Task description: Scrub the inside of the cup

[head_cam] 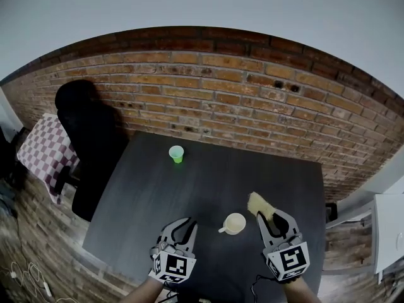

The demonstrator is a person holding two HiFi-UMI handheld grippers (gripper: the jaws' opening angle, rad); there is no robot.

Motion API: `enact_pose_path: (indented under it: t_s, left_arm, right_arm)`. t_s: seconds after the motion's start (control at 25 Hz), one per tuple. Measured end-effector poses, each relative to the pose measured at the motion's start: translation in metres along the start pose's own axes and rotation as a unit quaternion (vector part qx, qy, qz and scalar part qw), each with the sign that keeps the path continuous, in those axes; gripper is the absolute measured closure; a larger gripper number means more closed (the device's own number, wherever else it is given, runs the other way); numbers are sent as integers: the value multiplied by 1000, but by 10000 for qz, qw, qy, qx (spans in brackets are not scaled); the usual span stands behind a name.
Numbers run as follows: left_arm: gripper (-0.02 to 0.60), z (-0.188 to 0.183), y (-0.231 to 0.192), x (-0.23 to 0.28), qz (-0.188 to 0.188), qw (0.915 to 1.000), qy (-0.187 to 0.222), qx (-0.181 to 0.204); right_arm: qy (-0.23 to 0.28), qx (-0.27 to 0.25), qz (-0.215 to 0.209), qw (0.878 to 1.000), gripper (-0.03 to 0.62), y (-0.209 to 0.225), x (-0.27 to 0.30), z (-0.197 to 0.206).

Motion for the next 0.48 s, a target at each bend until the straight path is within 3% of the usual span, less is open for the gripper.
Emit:
enact_pose_path:
  t_s: [0.16,0.28,0.48]
  left_arm:
    - [508,-22,-17,-43,-119,9957,427,-808]
    - [508,-35,-16,-62,-18,9849,900,-1476]
    - [508,-45,3,-78,260,9808,841,-1742]
  right_arm:
    - [407,980,2,9944,503,-13,-28,8]
    - [649,1307,28,9893,503,-20,-42,9]
    - [801,1374,11,9873,503,-23,-57,4]
Point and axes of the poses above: the fingertips, and each gripper's own axes: x forward along the fingers, y to its right, z out of its underside, the point moved 2 cm from there along -x, backward along the fingers, and after that the axes turned 10 degrees about -y, right-handed, at the moved point
